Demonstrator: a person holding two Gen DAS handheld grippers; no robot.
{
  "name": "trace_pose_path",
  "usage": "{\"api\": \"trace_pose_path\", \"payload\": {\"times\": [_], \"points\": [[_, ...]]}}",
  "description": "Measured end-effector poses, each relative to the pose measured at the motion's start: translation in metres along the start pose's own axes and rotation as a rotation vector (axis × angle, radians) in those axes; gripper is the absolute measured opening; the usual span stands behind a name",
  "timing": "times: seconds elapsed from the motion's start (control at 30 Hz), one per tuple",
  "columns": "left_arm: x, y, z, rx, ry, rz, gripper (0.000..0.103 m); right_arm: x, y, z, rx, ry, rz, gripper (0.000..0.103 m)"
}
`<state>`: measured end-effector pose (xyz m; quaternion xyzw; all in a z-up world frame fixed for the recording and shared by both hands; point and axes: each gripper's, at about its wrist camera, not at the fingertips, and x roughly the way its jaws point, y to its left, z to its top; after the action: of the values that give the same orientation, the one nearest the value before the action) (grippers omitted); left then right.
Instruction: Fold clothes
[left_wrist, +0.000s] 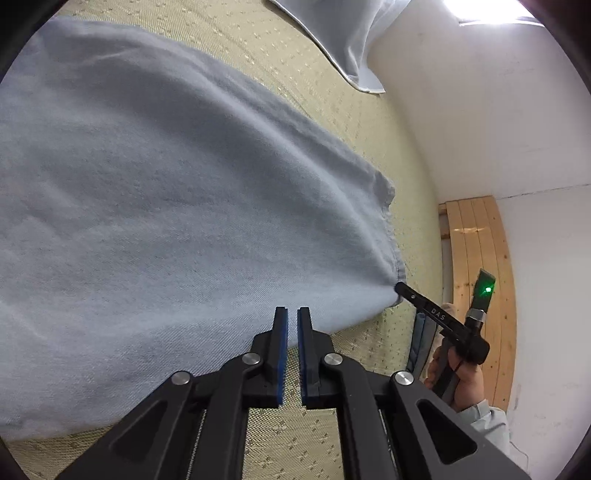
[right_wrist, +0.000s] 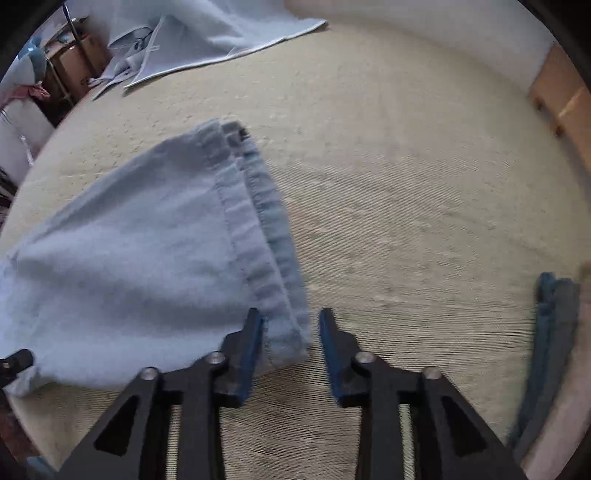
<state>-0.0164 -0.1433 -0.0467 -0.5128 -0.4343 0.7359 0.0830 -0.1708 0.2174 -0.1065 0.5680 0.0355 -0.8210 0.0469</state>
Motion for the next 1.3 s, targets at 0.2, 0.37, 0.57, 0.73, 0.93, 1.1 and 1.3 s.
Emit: {"api": "trace_pose_path", "payload": {"times": [0.2, 0.37, 0.57, 0.73, 0.93, 1.1, 1.3], "points": [[-0.009, 0.001, 0.002, 0.008, -0.032, -0.022, 0.037, -0.046, 0.024, -0.009, 0.021, -0.227, 0.038, 0.058], [-0.01, 0.001, 0.001, 0.008, -0.04, -0.04, 0.061, -0.045, 0.056, -0.02, 0.011, -0.278, 0.112, 0.058], [-0.02, -0.004, 0.0, 0.067, -0.044, -0.046, 0.066, 0.008, 0.092, -0.04, -0.05, -0.163, 0.112, 0.057], [-0.04, 0.004, 0.007, 0.043, -0.09, -0.081, 0.073, 0.028, 0.097, -0.05, -0.058, -0.133, 0.043, 0.056], [-0.068, 0.012, 0.012, 0.027, -0.162, -0.126, 0.073, -0.005, 0.12, -0.058, -0.038, -0.204, 0.012, 0.058], [-0.098, 0.021, 0.008, 0.036, -0.225, -0.144, 0.078, -0.049, 0.156, -0.078, -0.047, -0.278, 0.077, 0.058], [-0.153, 0.053, -0.005, 0.023, -0.326, -0.118, 0.078, -0.085, 0.209, -0.109, -0.037, -0.323, 0.183, 0.058]]}}
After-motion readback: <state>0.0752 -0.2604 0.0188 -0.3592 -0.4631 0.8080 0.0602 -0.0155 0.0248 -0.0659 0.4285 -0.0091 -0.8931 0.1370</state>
